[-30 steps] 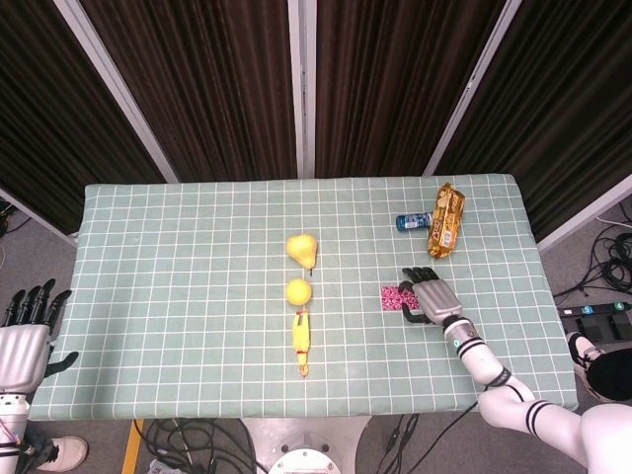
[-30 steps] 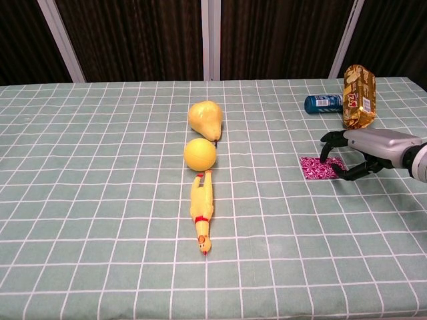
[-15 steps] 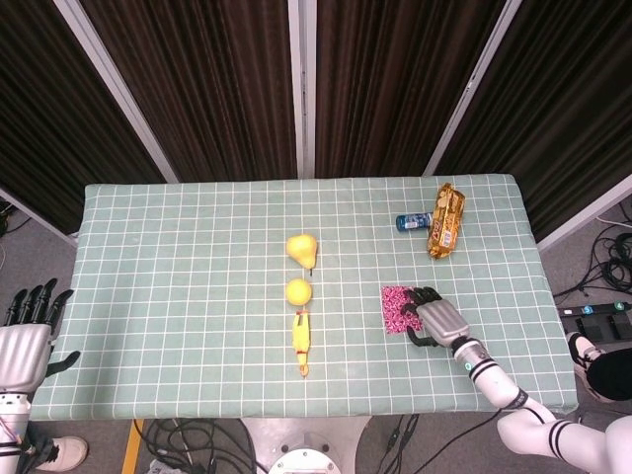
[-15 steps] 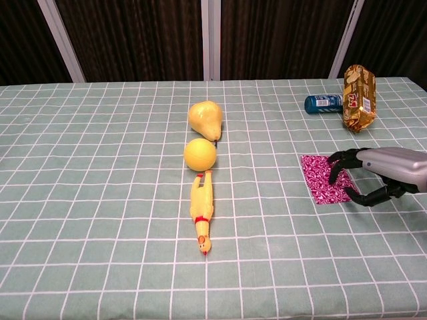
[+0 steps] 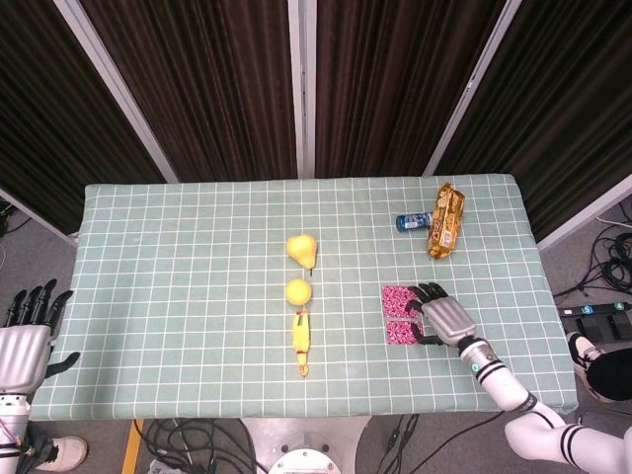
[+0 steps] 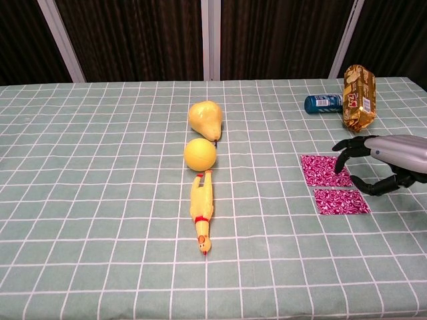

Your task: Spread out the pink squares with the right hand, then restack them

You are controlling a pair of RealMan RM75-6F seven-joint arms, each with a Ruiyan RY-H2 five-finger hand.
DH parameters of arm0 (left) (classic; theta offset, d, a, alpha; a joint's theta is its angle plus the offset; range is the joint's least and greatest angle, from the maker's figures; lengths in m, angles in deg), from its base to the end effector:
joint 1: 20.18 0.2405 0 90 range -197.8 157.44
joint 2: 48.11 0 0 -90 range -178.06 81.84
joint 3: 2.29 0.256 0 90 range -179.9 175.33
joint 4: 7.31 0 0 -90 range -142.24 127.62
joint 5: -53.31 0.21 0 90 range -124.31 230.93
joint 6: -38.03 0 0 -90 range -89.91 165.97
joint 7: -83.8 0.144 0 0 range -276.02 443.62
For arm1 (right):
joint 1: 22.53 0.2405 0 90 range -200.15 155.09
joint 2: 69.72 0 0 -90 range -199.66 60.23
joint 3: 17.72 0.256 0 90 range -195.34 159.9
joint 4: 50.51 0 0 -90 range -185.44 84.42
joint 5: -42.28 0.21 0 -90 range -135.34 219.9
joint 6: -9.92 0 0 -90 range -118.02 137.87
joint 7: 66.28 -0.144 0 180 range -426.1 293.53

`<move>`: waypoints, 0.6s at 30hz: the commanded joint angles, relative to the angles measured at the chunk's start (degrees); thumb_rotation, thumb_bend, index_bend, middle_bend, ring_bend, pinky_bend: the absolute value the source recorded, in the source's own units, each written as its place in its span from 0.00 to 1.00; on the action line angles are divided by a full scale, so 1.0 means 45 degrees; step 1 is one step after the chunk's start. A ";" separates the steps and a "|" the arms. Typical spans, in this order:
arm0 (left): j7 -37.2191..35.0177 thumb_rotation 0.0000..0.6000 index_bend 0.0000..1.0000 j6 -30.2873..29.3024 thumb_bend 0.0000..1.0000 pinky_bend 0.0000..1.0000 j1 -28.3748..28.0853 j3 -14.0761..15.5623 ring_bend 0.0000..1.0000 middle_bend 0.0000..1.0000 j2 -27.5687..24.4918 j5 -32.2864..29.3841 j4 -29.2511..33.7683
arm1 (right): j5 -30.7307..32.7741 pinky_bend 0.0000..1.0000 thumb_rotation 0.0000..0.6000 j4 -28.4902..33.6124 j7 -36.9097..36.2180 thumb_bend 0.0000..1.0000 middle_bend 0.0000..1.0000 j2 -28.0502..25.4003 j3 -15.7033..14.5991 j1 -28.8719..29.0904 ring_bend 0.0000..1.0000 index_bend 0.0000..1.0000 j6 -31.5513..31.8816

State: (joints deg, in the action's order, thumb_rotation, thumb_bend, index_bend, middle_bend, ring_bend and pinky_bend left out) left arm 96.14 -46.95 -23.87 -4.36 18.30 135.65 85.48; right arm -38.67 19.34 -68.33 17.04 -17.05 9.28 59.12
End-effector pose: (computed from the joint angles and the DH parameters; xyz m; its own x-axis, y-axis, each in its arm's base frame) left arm -0.3191 0.1710 0.1465 0.5382 0.0431 0.8417 0.8393 0.0637 -0.5399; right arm -0.2746 -0.3009 -0.0161 0.4802 -0.4439 0.7566 -0.8731 -0.3251 0.3634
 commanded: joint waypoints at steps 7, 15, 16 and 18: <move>-0.0132 1.00 0.18 0.0020 0.00 0.08 0.0043 0.0012 0.07 0.13 -0.0003 -0.0065 -0.0063 | 0.0268 0.00 0.56 -0.0888 0.0452 0.49 0.07 0.1215 0.0334 0.0647 0.00 0.31 -0.0631; -0.0294 1.00 0.18 0.0042 0.00 0.08 0.0090 0.0047 0.07 0.13 0.0026 -0.0085 -0.0161 | 0.0335 0.00 0.55 -0.1311 0.0931 0.49 0.07 0.1652 0.0267 0.0764 0.00 0.31 -0.0720; -0.0311 1.00 0.18 0.0038 0.00 0.08 0.0094 0.0048 0.07 0.13 0.0028 -0.0080 -0.0173 | 0.0327 0.00 0.55 -0.1306 0.0979 0.50 0.07 0.1628 0.0244 0.0737 0.00 0.31 -0.0671; -0.0341 1.00 0.18 0.0035 0.00 0.08 0.0098 0.0052 0.07 0.13 0.0036 -0.0065 -0.0196 | 0.0310 0.00 0.56 -0.1261 0.1070 0.50 0.07 0.1525 0.0183 0.0652 0.00 0.31 -0.0546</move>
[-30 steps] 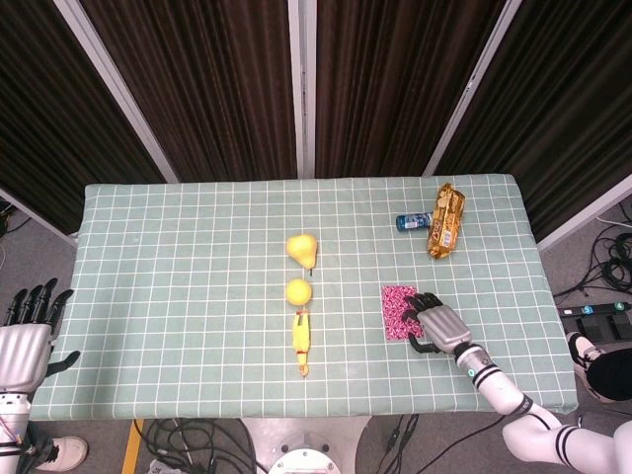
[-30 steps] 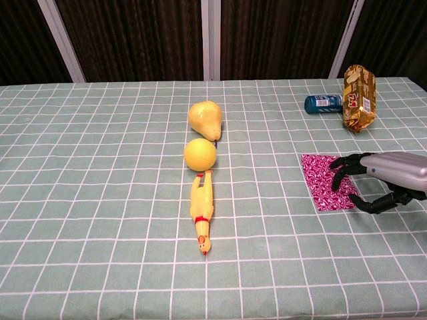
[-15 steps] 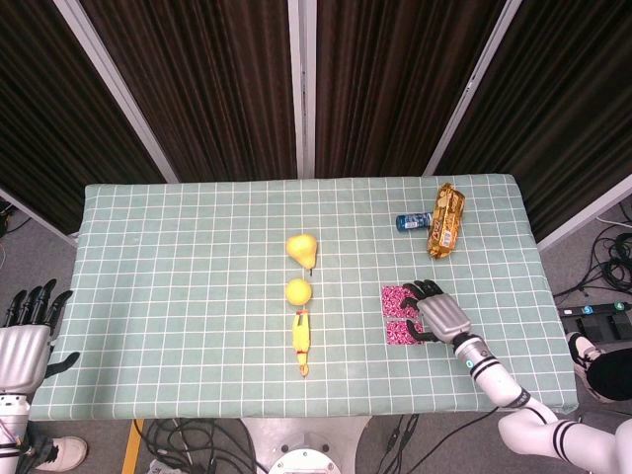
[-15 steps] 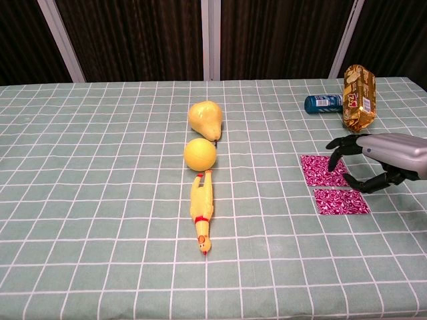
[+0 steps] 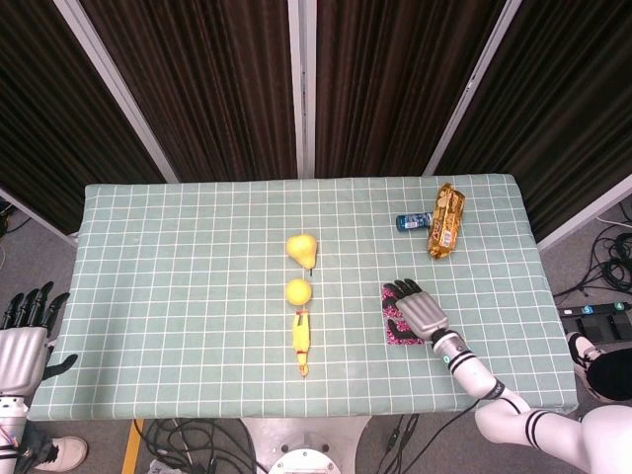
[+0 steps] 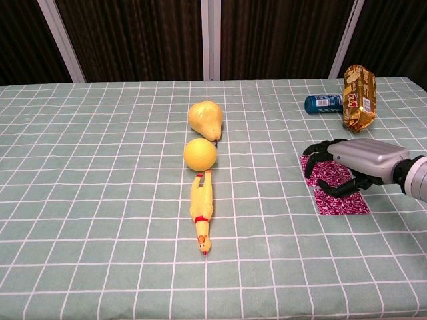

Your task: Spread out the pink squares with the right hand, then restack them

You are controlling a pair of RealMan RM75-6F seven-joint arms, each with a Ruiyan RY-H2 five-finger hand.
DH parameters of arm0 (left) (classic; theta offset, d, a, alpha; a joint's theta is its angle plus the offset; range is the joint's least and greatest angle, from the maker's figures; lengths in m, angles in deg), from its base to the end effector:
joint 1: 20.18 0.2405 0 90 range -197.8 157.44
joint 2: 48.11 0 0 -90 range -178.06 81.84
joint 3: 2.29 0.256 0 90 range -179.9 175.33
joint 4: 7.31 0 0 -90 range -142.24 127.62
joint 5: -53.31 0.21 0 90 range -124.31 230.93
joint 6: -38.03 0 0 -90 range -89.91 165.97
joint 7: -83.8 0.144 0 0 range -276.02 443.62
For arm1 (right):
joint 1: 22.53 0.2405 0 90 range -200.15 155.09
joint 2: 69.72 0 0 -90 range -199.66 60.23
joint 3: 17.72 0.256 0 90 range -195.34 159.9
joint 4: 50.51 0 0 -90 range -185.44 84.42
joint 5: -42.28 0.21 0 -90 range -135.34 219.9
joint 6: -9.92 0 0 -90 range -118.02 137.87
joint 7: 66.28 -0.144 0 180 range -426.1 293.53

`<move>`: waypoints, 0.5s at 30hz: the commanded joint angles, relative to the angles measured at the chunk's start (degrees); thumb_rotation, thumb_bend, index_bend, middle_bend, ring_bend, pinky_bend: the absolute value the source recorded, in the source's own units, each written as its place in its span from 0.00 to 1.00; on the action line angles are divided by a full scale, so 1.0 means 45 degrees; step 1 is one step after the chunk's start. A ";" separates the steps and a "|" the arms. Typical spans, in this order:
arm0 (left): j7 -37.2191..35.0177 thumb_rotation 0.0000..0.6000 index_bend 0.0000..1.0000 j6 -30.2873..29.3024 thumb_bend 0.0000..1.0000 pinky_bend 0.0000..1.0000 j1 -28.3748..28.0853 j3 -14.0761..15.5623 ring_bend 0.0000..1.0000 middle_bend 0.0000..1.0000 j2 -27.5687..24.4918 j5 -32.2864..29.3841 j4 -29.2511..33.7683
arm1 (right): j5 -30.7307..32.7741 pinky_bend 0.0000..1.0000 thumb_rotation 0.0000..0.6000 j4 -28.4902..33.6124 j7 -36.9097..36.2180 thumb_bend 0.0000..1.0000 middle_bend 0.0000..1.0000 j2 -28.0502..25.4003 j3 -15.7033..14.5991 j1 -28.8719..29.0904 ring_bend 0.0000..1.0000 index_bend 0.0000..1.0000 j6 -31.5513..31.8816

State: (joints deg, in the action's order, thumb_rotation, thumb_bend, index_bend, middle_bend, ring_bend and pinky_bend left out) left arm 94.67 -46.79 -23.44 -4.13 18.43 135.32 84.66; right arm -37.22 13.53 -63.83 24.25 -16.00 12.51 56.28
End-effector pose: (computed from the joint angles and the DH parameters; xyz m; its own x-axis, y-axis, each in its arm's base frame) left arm -0.3242 0.1678 0.1465 0.5257 0.0526 0.8490 0.8456 0.0766 -0.5283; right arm -0.2551 -0.3139 -0.0538 0.5387 -0.4342 0.7220 -0.8359 -0.3824 0.3937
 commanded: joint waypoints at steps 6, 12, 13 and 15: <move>-0.0010 1.00 0.18 0.0001 0.00 0.08 -0.0035 -0.0012 0.07 0.13 0.0033 0.0081 -0.0036 | 0.0019 0.00 0.56 0.0182 0.0303 0.50 0.07 -0.0491 -0.0249 -0.0329 0.00 0.31 0.0299; 0.0030 1.00 0.18 -0.0025 0.00 0.08 -0.0037 -0.0028 0.07 0.13 0.0001 0.0098 0.0038 | 0.0013 0.00 0.56 0.0309 0.0374 0.50 0.07 -0.0925 -0.0438 -0.0581 0.00 0.31 0.0461; 0.0040 1.00 0.18 -0.0033 0.00 0.08 -0.0031 -0.0025 0.07 0.13 -0.0004 0.0099 0.0049 | 0.0003 0.00 0.56 0.0342 0.0388 0.50 0.07 -0.1007 -0.0471 -0.0618 0.00 0.31 0.0484; 0.0057 1.00 0.18 -0.0047 0.00 0.08 -0.0021 -0.0018 0.07 0.13 -0.0009 0.0109 0.0072 | -0.0015 0.00 0.56 0.0433 0.0420 0.50 0.07 -0.1209 -0.0548 -0.0706 0.00 0.31 0.0536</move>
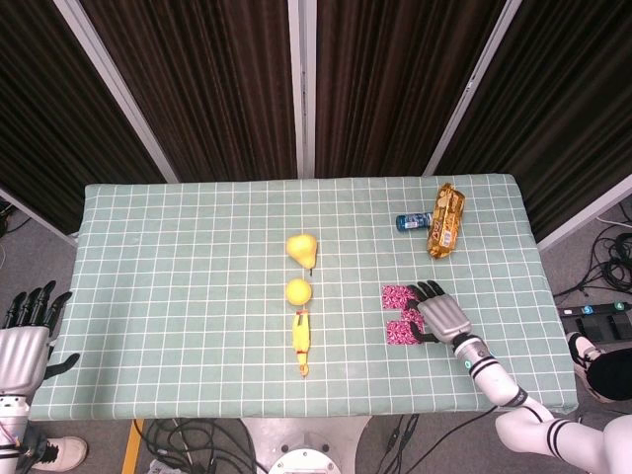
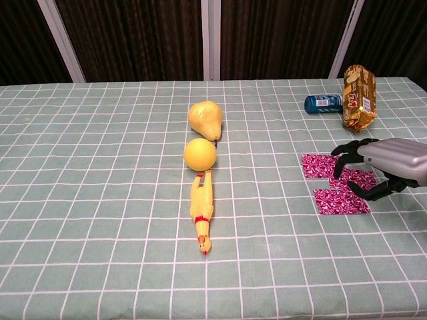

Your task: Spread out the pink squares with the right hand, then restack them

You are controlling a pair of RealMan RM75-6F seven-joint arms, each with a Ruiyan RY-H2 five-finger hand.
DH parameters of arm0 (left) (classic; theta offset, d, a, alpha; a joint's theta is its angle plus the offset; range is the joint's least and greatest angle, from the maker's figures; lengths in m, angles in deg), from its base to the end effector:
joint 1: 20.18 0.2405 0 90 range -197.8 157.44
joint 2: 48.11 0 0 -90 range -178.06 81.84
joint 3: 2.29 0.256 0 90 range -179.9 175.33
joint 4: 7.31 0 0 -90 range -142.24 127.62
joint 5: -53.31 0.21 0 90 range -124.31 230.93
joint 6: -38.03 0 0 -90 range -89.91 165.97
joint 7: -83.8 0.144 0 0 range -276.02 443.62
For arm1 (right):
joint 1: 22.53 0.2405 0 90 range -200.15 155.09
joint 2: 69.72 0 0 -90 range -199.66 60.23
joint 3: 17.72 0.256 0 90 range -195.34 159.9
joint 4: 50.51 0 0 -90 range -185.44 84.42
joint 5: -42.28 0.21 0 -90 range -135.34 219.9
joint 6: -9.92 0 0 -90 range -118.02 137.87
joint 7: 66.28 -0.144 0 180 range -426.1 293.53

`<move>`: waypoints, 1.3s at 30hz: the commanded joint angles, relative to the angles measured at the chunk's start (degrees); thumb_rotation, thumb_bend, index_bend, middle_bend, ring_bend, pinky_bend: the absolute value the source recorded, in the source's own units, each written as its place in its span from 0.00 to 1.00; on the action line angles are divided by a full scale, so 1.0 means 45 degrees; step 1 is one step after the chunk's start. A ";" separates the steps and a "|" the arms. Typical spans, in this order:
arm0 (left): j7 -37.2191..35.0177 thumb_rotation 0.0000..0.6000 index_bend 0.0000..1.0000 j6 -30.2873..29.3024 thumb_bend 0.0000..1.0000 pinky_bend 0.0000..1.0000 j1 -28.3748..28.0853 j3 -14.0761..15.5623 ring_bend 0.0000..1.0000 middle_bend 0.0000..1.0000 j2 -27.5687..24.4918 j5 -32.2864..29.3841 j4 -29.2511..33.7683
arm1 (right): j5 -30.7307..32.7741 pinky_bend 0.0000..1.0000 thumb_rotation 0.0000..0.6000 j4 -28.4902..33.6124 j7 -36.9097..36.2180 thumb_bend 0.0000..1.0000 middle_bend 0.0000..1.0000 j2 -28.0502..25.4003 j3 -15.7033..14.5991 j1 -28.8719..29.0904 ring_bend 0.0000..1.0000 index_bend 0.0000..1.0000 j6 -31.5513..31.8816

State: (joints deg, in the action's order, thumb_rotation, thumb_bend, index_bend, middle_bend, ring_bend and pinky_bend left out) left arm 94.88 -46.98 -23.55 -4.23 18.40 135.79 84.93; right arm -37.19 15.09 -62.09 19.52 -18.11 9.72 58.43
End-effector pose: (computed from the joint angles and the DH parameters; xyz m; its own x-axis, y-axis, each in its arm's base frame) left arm -0.3216 0.1689 0.1465 0.5263 0.0455 0.8491 0.8464 0.0673 -0.5283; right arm -0.2858 -0.3035 -0.0249 0.5874 -0.4189 0.6925 -0.8079 -0.3542 0.4711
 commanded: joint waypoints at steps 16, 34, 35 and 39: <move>-0.0046 1.00 0.18 -0.0066 0.00 0.08 0.0020 0.0007 0.07 0.13 -0.0007 0.0091 0.0043 | -0.0378 0.00 0.56 0.0669 -0.0430 0.49 0.07 -0.0245 0.0076 0.0011 0.00 0.31 0.0242; -0.0313 1.00 0.18 -0.0015 0.00 0.08 0.0074 0.0047 0.07 0.13 0.0076 0.0075 -0.0167 | -0.0035 0.00 0.54 0.0455 0.0384 0.49 0.07 -0.0077 -0.0066 -0.0018 0.00 0.31 -0.0052; -0.0312 1.00 0.18 -0.0015 0.00 0.08 0.0073 0.0045 0.07 0.13 0.0081 0.0076 -0.0168 | -0.0006 0.00 0.54 0.0456 0.0419 0.50 0.07 -0.0119 -0.0088 -0.0047 0.00 0.31 -0.0060; -0.0306 1.00 0.18 -0.0080 0.00 0.08 0.0109 0.0063 0.07 0.13 0.0085 0.0116 -0.0149 | 0.0053 0.00 0.55 0.0511 0.0473 0.49 0.07 -0.0330 -0.0183 -0.0207 0.00 0.31 0.0008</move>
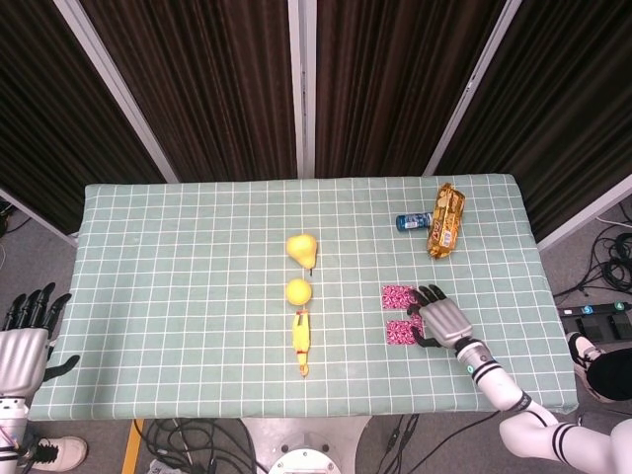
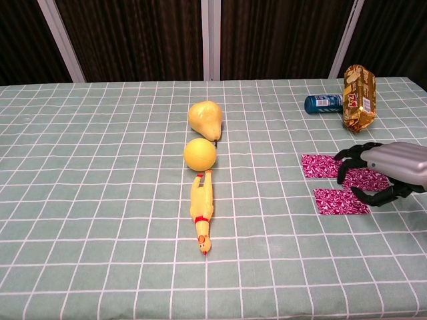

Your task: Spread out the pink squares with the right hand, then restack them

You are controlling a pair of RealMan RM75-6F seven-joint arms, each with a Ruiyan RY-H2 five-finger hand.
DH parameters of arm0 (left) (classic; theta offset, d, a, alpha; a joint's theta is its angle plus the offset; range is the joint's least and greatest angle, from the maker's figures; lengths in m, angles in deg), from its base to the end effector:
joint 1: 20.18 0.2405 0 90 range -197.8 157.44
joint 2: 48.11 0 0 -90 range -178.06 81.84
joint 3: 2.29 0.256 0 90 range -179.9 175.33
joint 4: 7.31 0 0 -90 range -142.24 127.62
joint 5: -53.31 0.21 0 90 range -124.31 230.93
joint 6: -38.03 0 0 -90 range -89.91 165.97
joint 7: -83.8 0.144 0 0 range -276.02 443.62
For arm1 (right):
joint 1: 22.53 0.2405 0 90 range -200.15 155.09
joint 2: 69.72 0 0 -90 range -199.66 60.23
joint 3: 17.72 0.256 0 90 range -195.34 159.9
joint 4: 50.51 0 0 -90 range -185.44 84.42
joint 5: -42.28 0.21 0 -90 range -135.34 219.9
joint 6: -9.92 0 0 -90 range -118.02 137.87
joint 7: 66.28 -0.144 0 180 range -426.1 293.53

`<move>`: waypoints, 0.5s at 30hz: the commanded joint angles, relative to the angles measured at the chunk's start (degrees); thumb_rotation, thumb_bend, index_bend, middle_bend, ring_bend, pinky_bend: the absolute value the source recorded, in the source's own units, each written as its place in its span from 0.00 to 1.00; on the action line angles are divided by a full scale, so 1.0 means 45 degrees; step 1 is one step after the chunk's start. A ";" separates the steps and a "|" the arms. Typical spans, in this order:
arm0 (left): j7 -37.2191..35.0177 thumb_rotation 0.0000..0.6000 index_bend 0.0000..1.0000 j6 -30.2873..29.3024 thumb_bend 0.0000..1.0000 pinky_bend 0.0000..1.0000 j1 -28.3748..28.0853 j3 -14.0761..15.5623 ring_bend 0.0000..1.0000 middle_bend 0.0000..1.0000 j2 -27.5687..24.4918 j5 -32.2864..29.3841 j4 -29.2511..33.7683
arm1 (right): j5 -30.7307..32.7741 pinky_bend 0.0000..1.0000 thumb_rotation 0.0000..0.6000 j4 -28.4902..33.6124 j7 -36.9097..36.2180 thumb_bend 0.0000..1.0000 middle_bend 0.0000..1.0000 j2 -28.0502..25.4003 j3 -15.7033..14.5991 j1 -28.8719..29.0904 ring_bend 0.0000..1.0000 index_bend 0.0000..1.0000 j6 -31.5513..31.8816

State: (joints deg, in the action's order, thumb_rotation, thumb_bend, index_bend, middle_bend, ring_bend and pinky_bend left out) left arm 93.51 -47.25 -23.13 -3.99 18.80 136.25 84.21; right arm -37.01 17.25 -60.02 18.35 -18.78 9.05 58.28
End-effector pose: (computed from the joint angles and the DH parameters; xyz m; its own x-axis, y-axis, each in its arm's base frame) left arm -0.3237 0.1658 0.1450 0.5116 0.0457 0.8580 0.8554 0.0676 -0.5136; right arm -0.2875 -0.2948 -0.0235 0.6038 -0.4294 0.6716 -0.7962 -0.3660 0.4818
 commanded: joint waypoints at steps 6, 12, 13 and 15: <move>0.0029 1.00 0.18 -0.0046 0.00 0.08 0.0034 0.0030 0.07 0.13 -0.0005 0.0056 0.0049 | 0.0044 0.00 0.55 0.0098 0.0045 0.49 0.07 -0.0450 -0.0142 -0.0298 0.00 0.31 0.0227; 0.0064 1.00 0.18 -0.0018 0.00 0.08 -0.0002 0.0009 0.07 0.13 -0.0005 0.0074 0.0079 | 0.0083 0.00 0.54 0.0239 0.0005 0.49 0.07 -0.0696 -0.0012 -0.0369 0.00 0.31 0.0409; 0.0069 1.00 0.18 -0.0021 0.00 0.08 -0.0002 0.0007 0.07 0.13 -0.0005 0.0077 0.0082 | 0.0053 0.00 0.55 0.0283 -0.0037 0.49 0.07 -0.0708 0.0024 -0.0368 0.00 0.31 0.0473; 0.0070 1.00 0.18 -0.0018 0.00 0.08 -0.0011 -0.0010 0.07 0.13 -0.0007 0.0066 0.0095 | 0.0017 0.00 0.55 0.0420 -0.0277 0.47 0.07 -0.0688 0.0179 -0.0345 0.00 0.31 0.0620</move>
State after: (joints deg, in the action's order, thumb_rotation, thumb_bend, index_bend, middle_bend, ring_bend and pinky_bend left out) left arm 93.82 -47.34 -23.17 -4.02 18.77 136.56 84.64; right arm -36.82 18.79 -60.75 15.23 -18.35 7.44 60.76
